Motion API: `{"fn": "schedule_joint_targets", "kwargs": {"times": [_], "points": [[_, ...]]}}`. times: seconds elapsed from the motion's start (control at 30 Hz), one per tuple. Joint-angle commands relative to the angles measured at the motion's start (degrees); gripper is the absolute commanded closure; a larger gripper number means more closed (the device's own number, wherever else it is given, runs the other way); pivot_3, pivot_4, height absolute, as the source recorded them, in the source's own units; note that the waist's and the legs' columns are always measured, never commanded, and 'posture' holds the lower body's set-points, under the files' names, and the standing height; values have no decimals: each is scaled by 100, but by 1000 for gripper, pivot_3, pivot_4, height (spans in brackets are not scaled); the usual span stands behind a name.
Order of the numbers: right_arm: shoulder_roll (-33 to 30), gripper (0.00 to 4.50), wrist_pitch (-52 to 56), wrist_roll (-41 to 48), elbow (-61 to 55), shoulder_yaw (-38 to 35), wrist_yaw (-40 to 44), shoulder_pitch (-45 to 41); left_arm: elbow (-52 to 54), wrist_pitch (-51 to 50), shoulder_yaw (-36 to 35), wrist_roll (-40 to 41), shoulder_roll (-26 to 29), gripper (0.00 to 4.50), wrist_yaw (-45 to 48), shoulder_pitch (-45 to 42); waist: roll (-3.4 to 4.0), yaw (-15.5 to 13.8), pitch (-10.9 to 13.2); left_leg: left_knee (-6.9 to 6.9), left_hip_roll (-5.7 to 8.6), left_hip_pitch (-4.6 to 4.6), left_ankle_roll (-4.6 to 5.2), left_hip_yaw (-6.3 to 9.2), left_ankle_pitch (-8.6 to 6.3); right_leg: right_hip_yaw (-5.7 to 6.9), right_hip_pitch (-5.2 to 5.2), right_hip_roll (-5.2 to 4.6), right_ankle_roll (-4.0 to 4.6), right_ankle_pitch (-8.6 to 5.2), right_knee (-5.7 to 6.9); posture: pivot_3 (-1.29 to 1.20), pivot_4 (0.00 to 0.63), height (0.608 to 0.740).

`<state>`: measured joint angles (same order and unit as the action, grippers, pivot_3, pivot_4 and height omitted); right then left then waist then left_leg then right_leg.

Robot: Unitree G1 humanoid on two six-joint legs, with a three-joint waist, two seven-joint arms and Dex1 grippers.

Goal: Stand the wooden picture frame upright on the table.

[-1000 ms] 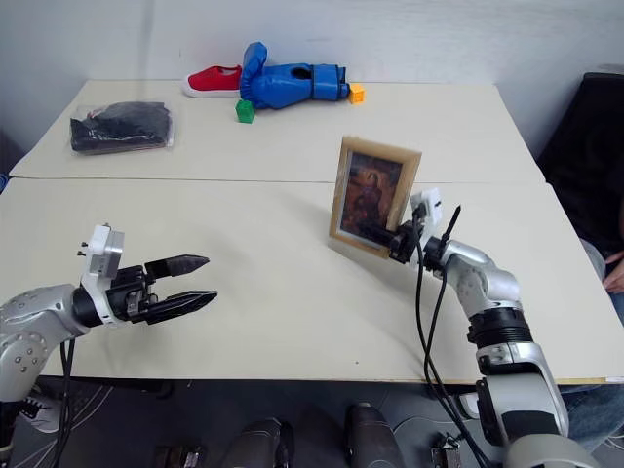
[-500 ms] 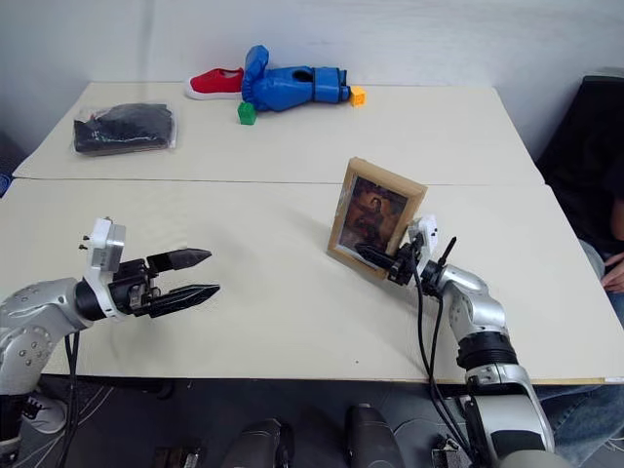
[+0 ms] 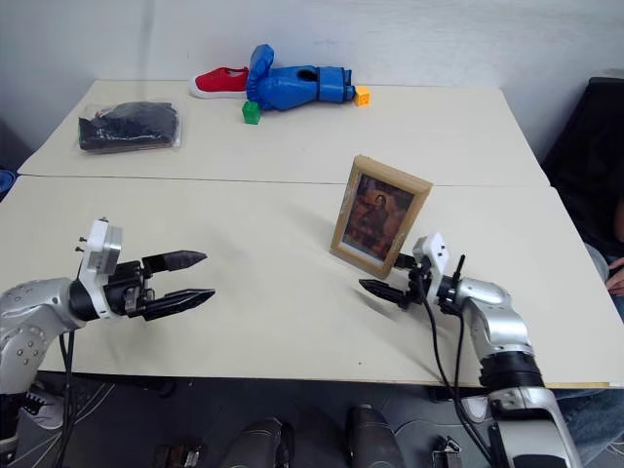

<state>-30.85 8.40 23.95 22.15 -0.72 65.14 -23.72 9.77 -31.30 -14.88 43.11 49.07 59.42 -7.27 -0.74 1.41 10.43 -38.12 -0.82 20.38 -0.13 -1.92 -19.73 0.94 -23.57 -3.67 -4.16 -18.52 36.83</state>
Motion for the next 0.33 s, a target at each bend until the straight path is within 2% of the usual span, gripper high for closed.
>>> {"fn": "schedule_joint_targets", "kwargs": {"times": [0.03,0.1,0.2,0.33], "points": [[-445,19,-420,-34,-434,-340,326,503,-85,355,-291,-296,82,0,101,217,0,6,0,1,0,0,1,0,-1,0,0,0,0,0,-2,0,150,740],[-644,19,-821,-18,-699,-592,393,801,-133,693,-461,-480,54,0,169,463,0,14,0,4,0,0,2,0,-1,0,0,0,0,0,-4,0,150,740],[-996,19,-2120,-125,-1096,-1089,648,1303,-294,1716,-782,-1134,44,0,286,1079,5,42,3,7,-1,0,2,-5,-3,-4,-3,1,0,0,-7,0,150,740],[-1366,19,-2761,-137,-1356,-1446,839,1849,-686,2626,-1094,-1569,-60,0,326,1542,7,57,5,14,-2,-14,23,-15,-15,-14,1,5,1,-1,-3,0,150,740]]}}
